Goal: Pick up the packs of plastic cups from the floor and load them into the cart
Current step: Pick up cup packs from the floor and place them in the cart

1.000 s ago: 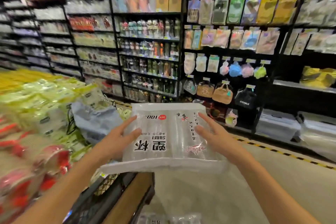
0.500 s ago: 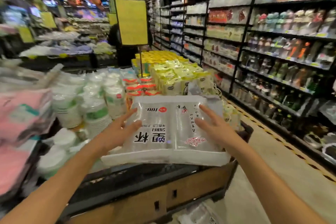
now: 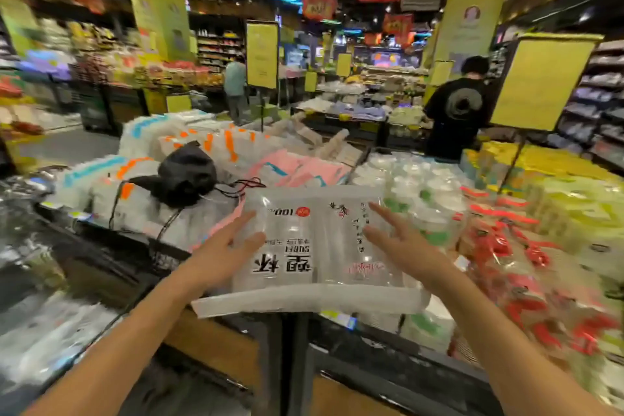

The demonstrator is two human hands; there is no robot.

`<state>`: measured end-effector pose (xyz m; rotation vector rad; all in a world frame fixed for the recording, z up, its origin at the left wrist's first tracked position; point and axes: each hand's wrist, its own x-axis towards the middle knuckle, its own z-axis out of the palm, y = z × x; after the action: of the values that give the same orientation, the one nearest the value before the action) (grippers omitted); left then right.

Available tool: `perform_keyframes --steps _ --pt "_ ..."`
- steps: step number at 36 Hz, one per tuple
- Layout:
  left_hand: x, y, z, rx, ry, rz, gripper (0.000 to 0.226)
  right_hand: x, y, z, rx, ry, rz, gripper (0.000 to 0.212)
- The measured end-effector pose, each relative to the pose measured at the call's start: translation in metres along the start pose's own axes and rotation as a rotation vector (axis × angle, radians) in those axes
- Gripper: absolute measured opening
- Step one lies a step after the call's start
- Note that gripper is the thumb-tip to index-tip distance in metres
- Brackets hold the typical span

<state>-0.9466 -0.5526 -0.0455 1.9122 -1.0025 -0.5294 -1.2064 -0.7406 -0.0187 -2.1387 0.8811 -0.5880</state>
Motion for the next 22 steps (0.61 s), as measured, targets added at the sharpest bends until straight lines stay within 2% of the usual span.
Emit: perform_keyframes --steps 5,12,14,22 --pt "-0.01 -0.058 -0.099 -0.098 0.163 -0.11 0.052 0.07 -0.065 0.103 0.027 -0.161 -0.08 0.058" --pt "-0.03 -0.141 -0.203 -0.104 0.419 -0.275 0.063 0.136 -0.145 0.228 0.047 -0.409 -0.188 0.058" --pt "-0.037 -0.155 -0.222 -0.103 0.461 -0.305 0.068 0.156 -0.16 0.257 0.068 -0.467 -0.246 0.058" --pt "-0.031 -0.19 -0.254 -0.068 0.639 -0.427 0.061 0.236 -0.199 0.348 0.047 -0.636 -0.448 0.058"
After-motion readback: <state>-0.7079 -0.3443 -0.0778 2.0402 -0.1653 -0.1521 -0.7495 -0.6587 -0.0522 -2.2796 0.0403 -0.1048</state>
